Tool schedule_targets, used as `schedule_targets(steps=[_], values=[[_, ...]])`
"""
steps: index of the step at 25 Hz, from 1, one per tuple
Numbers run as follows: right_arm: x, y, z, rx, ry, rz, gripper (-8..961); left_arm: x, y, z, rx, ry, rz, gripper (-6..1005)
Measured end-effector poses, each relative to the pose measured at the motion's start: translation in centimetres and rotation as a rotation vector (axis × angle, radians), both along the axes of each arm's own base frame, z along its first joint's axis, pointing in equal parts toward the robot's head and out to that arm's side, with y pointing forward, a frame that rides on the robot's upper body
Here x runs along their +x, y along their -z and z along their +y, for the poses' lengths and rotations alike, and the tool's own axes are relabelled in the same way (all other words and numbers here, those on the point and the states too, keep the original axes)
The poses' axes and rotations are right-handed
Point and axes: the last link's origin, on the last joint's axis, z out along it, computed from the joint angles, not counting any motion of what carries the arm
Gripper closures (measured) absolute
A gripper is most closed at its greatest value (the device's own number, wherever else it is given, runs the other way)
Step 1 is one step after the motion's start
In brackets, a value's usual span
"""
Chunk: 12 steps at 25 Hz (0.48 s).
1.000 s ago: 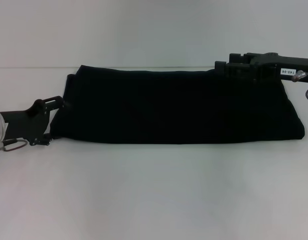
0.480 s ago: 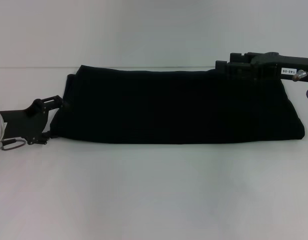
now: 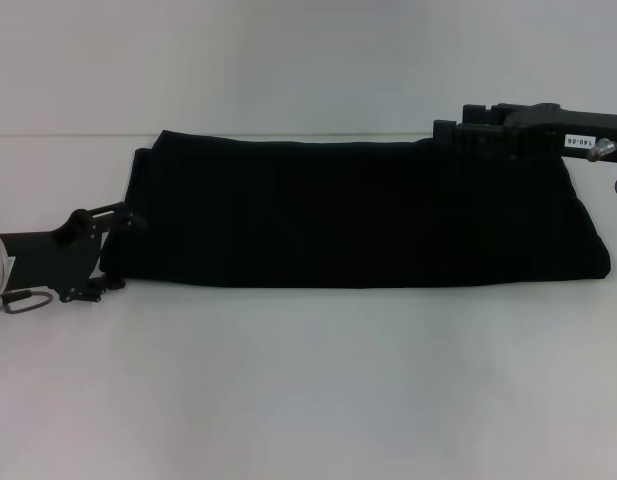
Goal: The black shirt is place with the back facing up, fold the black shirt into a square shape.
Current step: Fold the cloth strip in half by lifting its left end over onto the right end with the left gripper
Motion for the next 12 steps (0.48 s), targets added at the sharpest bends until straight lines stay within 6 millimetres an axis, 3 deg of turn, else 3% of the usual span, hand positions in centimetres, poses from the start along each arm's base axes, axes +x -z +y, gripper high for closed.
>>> schedule_targets(steps=[12], values=[[0.00, 0.00, 0.00, 0.000, 0.001, 0.001, 203, 0.35, 0.77, -0.45, -0.027, 0.008, -0.025, 75]])
